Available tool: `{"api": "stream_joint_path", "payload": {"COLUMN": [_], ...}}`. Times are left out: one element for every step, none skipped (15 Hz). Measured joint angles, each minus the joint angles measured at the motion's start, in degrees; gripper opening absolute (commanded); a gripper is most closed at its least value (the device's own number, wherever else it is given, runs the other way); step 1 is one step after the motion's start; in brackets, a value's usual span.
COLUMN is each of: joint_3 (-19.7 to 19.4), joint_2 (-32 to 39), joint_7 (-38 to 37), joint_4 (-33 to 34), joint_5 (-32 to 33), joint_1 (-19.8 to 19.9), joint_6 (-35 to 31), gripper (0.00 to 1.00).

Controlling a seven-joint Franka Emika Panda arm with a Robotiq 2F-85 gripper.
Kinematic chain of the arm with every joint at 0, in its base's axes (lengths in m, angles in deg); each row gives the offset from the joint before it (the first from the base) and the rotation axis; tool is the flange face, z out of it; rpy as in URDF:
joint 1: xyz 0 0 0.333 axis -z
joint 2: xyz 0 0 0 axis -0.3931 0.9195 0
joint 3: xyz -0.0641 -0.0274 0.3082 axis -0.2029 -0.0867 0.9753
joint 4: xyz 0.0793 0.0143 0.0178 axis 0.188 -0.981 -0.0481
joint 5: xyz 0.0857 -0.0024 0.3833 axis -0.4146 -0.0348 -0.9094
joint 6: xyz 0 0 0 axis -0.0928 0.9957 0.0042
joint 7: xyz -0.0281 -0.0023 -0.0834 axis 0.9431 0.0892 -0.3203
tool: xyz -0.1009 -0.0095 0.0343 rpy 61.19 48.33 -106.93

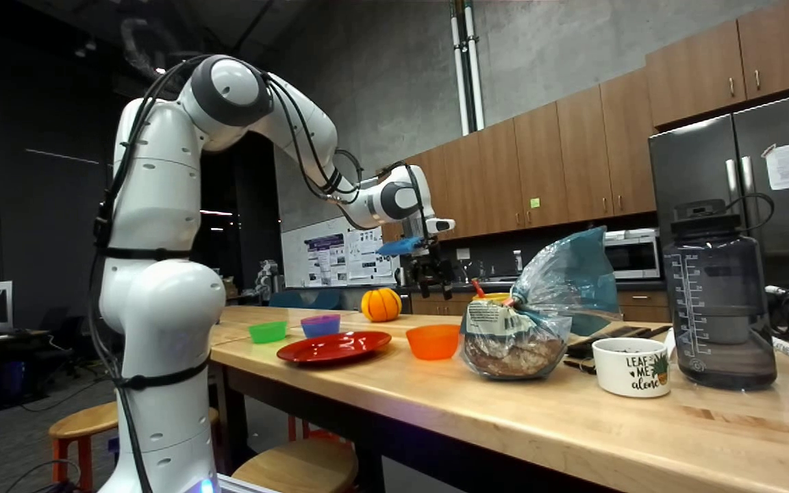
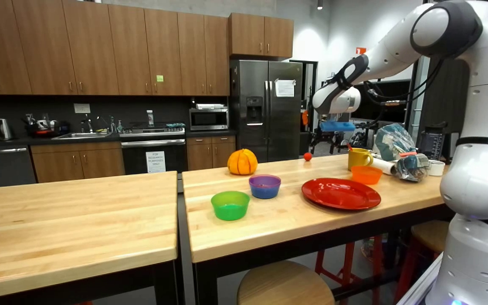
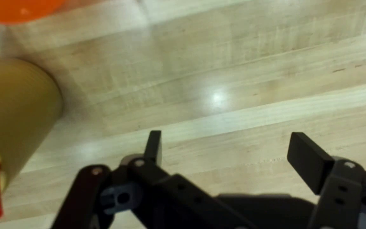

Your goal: Put the strawberry in the orange bowl

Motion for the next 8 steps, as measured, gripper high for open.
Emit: {"api": "stream_joint_path", "payload": {"joint_3": [0.1, 0.1, 0.2, 0.3, 0.3, 0.4, 0.4, 0.4], "joint_2": [1.7, 3.5, 5.1, 6.7, 8.2, 9.7, 11.1, 12.4], "joint_7": [0.6, 1.2, 1.8, 2.4, 2.8, 3.0, 3.3, 3.5], "joint_4": [2.0, 4.1, 6.2, 8.2, 10.1, 11.9, 13.7, 15.4], "joint_5": [-0.3, -0.6, -0.9, -1.1, -1.1, -1.1, -1.1, -1.1], "joint_1": [0.0, 0.0, 0.0, 0.0, 0.0, 0.0, 0.0, 0.0], "joint_6": [-0.2, -0.2, -0.2, -0.2, -0.2, -0.2, -0.2, -0.2], "gripper": [1.00, 1.00, 1.00, 1.00, 1.00, 1.00, 1.00, 1.00]}}
